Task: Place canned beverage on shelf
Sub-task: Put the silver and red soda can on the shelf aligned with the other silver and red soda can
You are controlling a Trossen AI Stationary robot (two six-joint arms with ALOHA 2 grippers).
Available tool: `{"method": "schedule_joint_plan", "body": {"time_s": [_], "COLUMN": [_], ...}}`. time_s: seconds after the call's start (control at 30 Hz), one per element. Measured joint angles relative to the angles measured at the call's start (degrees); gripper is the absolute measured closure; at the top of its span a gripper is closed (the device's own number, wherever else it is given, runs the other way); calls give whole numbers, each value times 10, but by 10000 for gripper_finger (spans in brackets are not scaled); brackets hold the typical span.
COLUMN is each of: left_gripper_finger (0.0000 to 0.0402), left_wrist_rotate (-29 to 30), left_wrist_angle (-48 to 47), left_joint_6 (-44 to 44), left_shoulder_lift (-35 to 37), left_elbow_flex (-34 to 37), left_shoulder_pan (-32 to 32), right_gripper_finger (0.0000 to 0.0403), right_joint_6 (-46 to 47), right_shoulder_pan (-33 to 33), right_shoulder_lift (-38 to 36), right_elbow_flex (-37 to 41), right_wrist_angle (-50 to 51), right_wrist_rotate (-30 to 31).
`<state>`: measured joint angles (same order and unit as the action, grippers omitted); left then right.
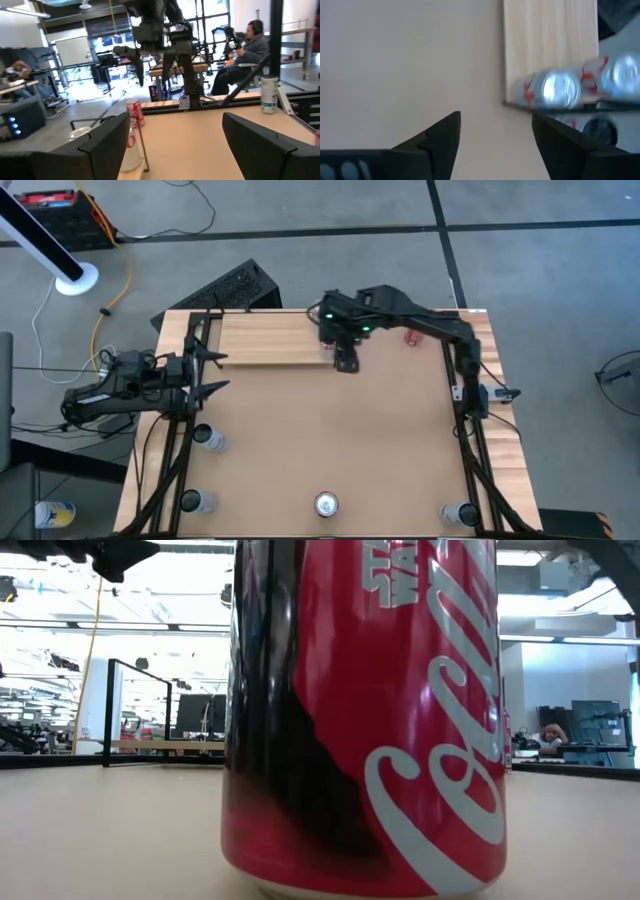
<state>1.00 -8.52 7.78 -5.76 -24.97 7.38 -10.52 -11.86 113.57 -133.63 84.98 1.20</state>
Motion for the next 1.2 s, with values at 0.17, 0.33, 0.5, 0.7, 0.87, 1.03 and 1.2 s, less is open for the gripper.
{"method": "schedule_joint_plan", "body": {"time_s": [0.17,0.33,0.5,0.7,0.87,1.03,1.2], "left_gripper_finger": [98,98,98,98,98,98,98], "left_wrist_rotate": [-8,-7,5,17,27,27,26], "left_wrist_angle": [-1,-1,0,0,0,0,0], "left_joint_6": [-3,-3,-1,5,8,7,7], "left_shoulder_lift": [0,0,0,0,0,0,0], "left_elbow_flex": [0,0,0,0,0,0,0], "left_shoulder_pan": [0,0,0,0,0,0,0], "right_gripper_finger": [175,242,324,389,385,387,388], "right_joint_6": [45,52,60,92,126,137,137], "right_shoulder_pan": [24,34,-12,-80,-120,-140,-147], "right_shoulder_lift": [-94,-264,-401,-416,-342,-283,-250], "right_elbow_flex": [148,488,785,929,939,939,937], "right_wrist_angle": [-57,-310,-674,-908,-980,-1052,-1083], "right_wrist_rotate": [3,42,61,27,3,-27,-28]}}
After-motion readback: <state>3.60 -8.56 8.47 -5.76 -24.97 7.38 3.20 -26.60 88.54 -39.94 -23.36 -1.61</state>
